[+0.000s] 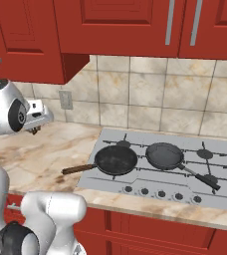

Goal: Place both pans onto different burners. Then place the onion and the chicken drumstick on different pans.

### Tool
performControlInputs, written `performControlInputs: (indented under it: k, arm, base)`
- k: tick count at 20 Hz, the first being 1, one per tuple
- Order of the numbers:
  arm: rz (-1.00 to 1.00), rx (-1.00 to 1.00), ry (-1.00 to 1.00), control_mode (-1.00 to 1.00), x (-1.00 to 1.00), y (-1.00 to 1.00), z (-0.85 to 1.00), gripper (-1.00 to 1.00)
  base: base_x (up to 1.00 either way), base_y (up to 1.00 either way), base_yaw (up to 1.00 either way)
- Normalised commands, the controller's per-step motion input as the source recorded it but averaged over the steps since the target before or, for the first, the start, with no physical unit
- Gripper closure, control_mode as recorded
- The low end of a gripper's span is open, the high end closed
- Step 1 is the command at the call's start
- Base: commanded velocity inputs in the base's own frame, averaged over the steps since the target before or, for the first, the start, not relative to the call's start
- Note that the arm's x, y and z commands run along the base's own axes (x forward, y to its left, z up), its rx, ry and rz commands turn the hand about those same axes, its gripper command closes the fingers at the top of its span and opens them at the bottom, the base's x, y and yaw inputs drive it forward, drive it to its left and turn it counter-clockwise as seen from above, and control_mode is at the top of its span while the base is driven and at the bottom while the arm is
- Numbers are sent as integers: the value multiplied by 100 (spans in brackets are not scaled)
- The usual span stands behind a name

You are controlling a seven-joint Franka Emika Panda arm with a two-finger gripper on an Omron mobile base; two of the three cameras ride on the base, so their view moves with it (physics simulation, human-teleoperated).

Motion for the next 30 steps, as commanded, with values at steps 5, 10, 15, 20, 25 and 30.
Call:
performControlInputs:
  k: [5,10,15,20,25,30]
  arm:
    - [10,3,0,-100,-21,-59,2,100]
    - [5,0,3,-100,-10,-51,3,100]
    - [1,0,5,-100,0,-48,3,100]
    - [0,0,6,-100,0,-48,5,100]
    - [1,0,3,-100,0,-49,0,100]
    - [1,0,0,-100,0,-51,0,100]
  base:
    - [0,0,0]
    - [0,0,0]
    - [0,0,0]
    - [0,0,0]
    - [0,0,0]
    - [0,0,0]
